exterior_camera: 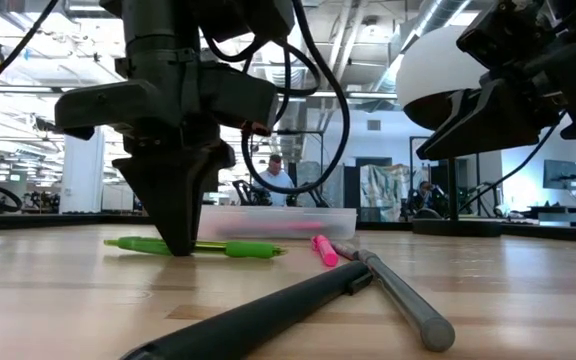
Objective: Pick & place school supplies into a supply box
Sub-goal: Put the green pen into the supply box
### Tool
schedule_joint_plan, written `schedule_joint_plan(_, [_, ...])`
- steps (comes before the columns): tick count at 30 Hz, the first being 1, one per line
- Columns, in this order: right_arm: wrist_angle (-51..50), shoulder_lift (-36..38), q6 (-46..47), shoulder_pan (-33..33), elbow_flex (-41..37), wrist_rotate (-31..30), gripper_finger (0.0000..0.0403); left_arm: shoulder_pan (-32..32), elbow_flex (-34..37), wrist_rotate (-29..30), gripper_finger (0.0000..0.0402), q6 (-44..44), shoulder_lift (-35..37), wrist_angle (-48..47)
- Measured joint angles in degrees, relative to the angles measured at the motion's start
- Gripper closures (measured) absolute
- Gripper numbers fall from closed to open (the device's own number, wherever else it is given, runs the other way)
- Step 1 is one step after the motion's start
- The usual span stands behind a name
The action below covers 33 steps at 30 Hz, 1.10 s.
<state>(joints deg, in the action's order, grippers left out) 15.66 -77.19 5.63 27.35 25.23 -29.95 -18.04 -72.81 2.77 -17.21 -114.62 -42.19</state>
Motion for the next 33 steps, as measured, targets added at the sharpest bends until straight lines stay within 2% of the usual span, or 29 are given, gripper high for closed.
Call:
schedule_joint_plan(9, [-0.2, 0.0, 0.0, 0.0, 0.0, 0.0, 0.0281, -0.6, -3.8, 1.7, 0.0375, 2.1, -0.5, -4.2])
schedule_joint_plan(14, [-0.2, 0.0, 0.0, 0.0, 0.0, 0.0, 0.0281, -0.6, -6.3, 6.1, 0.0374, 2.3, -0.9, -12.3])
schedule_joint_plan(18, [-0.2, 0.0, 0.0, 0.0, 0.0, 0.0, 0.0281, -0.3, -7.9, 8.2, 0.0376, 2.6, -0.8, -15.2])
schedule_joint_plan(22, [-0.2, 0.0, 0.0, 0.0, 0.0, 0.0, 0.0281, 0.3, -9.1, 9.2, 0.0376, 4.3, -0.8, -16.3])
schedule_joint_plan(33, [-0.2, 0.0, 0.0, 0.0, 0.0, 0.0, 0.0281, 5.7, -12.6, 18.6, 0.0374, 9.4, -0.5, -17.6])
